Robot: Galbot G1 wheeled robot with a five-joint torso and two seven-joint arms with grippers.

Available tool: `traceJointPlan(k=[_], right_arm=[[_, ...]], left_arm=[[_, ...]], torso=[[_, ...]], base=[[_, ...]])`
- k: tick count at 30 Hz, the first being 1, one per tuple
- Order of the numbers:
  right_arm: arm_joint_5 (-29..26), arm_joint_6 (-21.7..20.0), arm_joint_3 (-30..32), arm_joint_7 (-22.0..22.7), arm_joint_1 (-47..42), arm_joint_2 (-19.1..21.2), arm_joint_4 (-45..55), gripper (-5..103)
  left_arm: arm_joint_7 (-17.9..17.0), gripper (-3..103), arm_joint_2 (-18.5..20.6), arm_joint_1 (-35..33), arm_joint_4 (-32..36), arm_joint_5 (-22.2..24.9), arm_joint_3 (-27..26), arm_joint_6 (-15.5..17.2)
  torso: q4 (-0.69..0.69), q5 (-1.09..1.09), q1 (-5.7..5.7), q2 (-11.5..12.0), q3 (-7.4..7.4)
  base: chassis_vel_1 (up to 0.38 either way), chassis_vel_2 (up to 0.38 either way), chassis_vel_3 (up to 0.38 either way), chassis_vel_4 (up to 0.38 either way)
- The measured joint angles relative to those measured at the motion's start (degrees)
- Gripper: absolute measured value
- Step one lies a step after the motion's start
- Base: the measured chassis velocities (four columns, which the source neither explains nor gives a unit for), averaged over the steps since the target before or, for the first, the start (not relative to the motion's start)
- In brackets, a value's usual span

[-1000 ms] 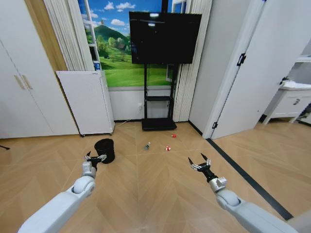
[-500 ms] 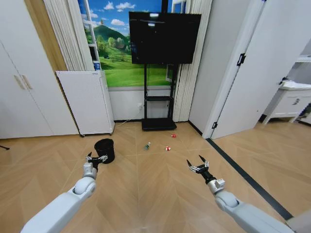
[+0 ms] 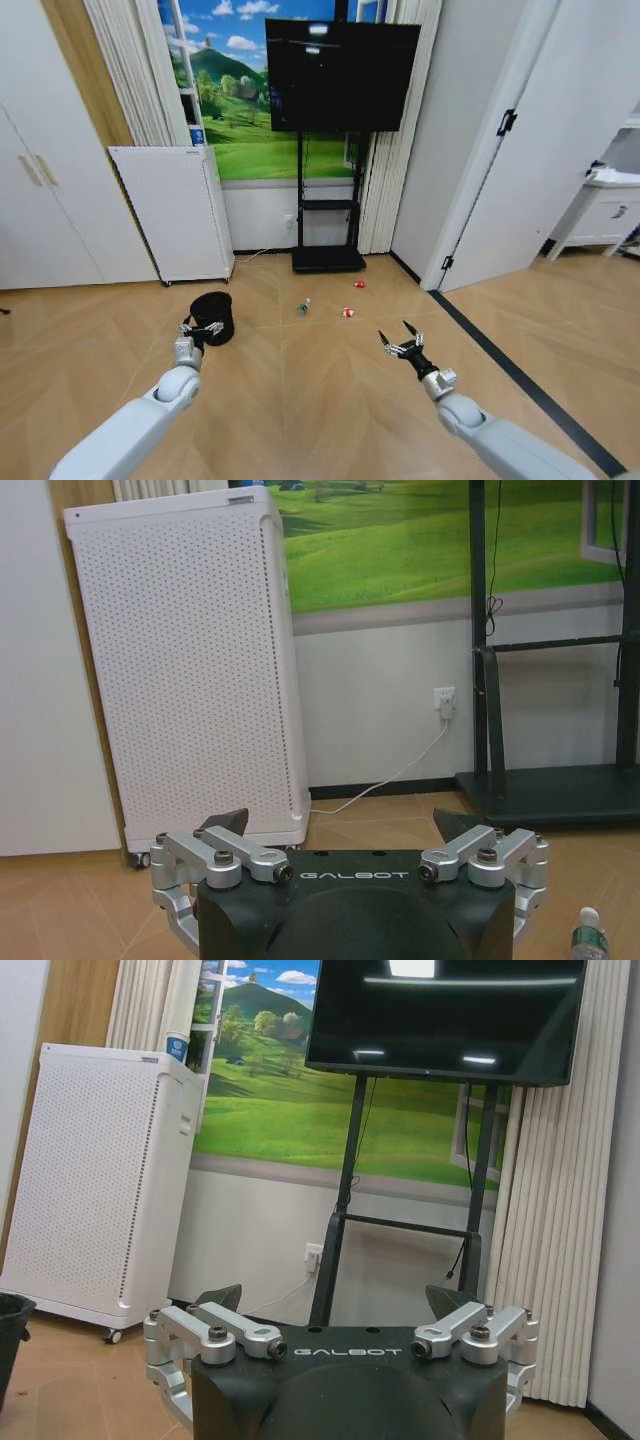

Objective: Pick up the trash bin and place the garbage on the floor into it.

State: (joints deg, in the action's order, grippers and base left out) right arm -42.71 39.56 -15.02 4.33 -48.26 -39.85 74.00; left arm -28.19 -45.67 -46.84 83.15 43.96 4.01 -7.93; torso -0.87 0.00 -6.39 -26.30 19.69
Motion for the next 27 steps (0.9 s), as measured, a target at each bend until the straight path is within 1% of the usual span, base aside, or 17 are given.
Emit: traceJointPlan(k=[2, 3, 4, 5, 7, 11, 12, 15, 18, 19, 20, 21, 23, 24, 25, 27], right_arm=[[-0.01, 0.02, 0.01, -0.08, 0.00, 0.01, -0.09, 100], [-0.01, 0.03, 0.01, -0.09, 0.00, -0.07, -0.22, 100], [-0.01, 0.03, 0.01, -0.10, 0.00, -0.17, -0.26, 100], [-0.03, 0.04, 0.03, -0.10, -0.06, -0.36, -0.30, 100], [-0.02, 0.05, 0.05, -0.11, -0.15, -0.49, -0.34, 100], [0.31, 0.19, 0.16, -0.11, -0.43, -0.83, -0.67, 100], [0.45, 0.23, 0.19, -0.11, -0.49, -0.89, -0.76, 100], [0.56, 0.23, 0.19, -0.08, -0.55, -1.15, -0.78, 100], [0.54, 0.23, 0.10, 0.10, -0.50, -1.28, -0.76, 100], [0.54, 0.23, 0.10, 0.11, -0.51, -1.26, -0.75, 100], [0.54, 0.24, 0.10, 0.12, -0.57, -1.23, -0.75, 100], [0.56, 0.24, 0.09, 0.12, -0.65, -1.24, -0.76, 100], [0.59, 0.24, 0.09, 0.13, -0.68, -1.28, -0.75, 100], [0.65, 0.25, 0.09, 0.13, -0.73, -1.33, -0.75, 100], [0.67, 0.32, 0.09, 0.15, -0.75, -1.43, -0.73, 100], [0.66, 0.41, 0.06, 0.20, -0.84, -1.54, -0.56, 100]], left_arm=[[-0.04, 100, -0.19, 0.13, -0.06, 0.00, 0.19, 0.00], [-0.06, 100, -0.28, 0.25, -0.10, 0.00, 0.26, 0.00], [-0.06, 100, -0.38, 0.33, -0.15, 0.00, 0.36, 0.00], [-0.06, 100, -0.47, 0.36, -0.22, 0.00, 0.45, 0.00], [-0.06, 100, -0.56, 0.37, -0.31, -0.02, 0.50, 0.00], [-0.06, 100, -0.79, 0.37, -0.53, -0.19, 0.59, -0.01], [-0.06, 100, -0.82, 0.38, -0.57, -0.21, 0.59, -0.03], [-0.04, 100, -0.87, 0.48, -0.80, -0.22, 0.64, -0.11], [0.01, 100, -1.01, 0.60, -0.97, -0.24, 0.78, -0.32], [0.02, 100, -1.05, 0.56, -0.97, -0.29, 0.78, -0.36], [0.07, 100, -1.09, 0.46, -0.98, -0.39, 0.80, -0.44], [0.07, 100, -1.15, 0.42, -0.99, -0.55, 0.80, -0.55], [0.10, 100, -1.19, 0.35, -0.99, -0.63, 0.80, -0.59], [0.09, 100, -1.20, 0.30, -0.99, -0.69, 0.81, -0.61], [0.10, 100, -1.23, 0.28, -0.98, -0.75, 0.82, -0.63], [0.04, 100, -1.32, 0.22, -0.91, -0.78, 0.83, -0.68]], torso=[[0.00, -0.03, 0.00, 0.00, 0.00], [0.00, 0.03, 0.00, 0.00, 0.00], [-0.01, 0.02, 0.00, 0.00, 0.00], [0.02, -0.01, 0.00, 0.00, 0.00], [0.02, 0.00, -0.01, 0.00, 0.00], [0.01, -0.01, 0.00, 0.00, 0.00], [-0.02, -0.02, 0.00, 0.00, 0.00], [0.02, 0.02, 0.00, 0.00, 0.00], [0.01, 0.02, 0.00, 0.00, 0.00], [0.00, -0.03, 0.00, 0.00, -0.01], [0.00, -0.03, 0.00, 0.00, -0.01], [-0.01, 0.00, 0.00, 0.00, -0.01], [0.00, 0.01, 0.00, 0.01, 0.00], [0.02, 0.00, 0.00, 0.00, -0.01], [0.01, -0.04, 0.00, 0.00, -0.01], [0.01, 0.02, 0.01, 0.00, -0.01]], base=[[-0.235, 0.255, 0.231, -0.250], [-0.222, 0.255, 0.219, -0.265], [-0.177, 0.255, 0.219, -0.251], [-0.177, 0.247, 0.178, -0.251], [-0.170, 0.247, 0.178, -0.264], [-0.129, 0.271, 0.134, -0.293], [-0.129, 0.255, 0.142, -0.276], [-0.119, 0.278, 0.115, -0.288], [-0.049, 0.297, 0.063, -0.288], [-0.038, 0.304, 0.037, -0.307], [-0.022, 0.290, 0.037, -0.321], [-0.009, 0.320, 0.026, -0.321], [-0.009, 0.320, 0.024, -0.342], [-0.027, 0.331, 0.024, -0.324], [-0.027, 0.322, 0.035, -0.324], [-0.032, 0.323, 0.029, -0.300]])
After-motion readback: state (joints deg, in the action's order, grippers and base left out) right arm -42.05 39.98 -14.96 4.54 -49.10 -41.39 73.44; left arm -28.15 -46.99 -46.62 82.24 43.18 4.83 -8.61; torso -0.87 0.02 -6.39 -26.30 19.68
